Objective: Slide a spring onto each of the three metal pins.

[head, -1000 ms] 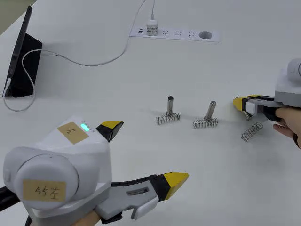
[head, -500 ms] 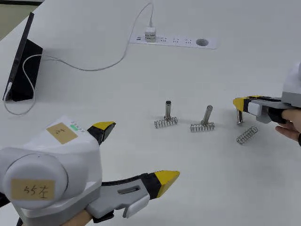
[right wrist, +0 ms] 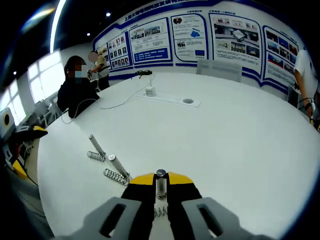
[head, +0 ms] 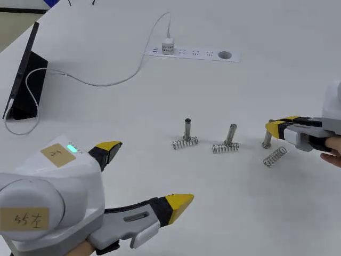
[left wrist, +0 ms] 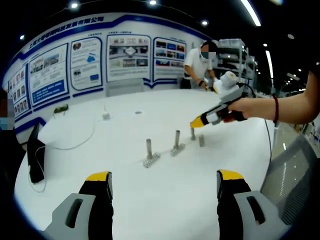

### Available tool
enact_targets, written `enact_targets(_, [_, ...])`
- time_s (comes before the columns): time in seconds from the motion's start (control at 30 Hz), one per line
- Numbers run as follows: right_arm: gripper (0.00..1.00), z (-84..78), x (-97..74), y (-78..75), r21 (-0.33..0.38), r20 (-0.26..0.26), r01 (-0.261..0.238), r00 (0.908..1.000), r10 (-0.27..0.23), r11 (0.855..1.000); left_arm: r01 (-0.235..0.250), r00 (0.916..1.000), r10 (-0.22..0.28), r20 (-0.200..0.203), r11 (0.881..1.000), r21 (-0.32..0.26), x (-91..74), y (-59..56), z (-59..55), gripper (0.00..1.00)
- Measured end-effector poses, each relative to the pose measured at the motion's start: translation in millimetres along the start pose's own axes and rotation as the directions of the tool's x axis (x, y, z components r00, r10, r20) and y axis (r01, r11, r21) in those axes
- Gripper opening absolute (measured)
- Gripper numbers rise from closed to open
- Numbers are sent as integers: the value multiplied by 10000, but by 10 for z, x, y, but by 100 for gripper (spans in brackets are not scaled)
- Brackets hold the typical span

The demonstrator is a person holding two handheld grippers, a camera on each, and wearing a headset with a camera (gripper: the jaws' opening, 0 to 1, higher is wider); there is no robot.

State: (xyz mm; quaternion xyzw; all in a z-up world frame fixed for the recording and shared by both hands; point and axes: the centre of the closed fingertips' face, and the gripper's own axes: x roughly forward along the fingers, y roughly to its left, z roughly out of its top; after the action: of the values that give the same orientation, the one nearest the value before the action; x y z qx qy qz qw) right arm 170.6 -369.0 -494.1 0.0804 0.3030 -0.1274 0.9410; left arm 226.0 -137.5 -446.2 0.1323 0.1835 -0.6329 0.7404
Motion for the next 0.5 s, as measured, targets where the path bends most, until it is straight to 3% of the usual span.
enact_targets(0.13, [9, -32, -42, 34, -548, -126, 46, 9999, -53, 9985, 18, 10000, -18, 54, 10000, 18, -8, -20, 12, 87])
enact_targets(0.5, [9, -76, -83, 34, -542, -244, 45, 9997, -58, 9985, 57, 9999, -60, 161, 9999, 157, -31, -41, 32, 86])
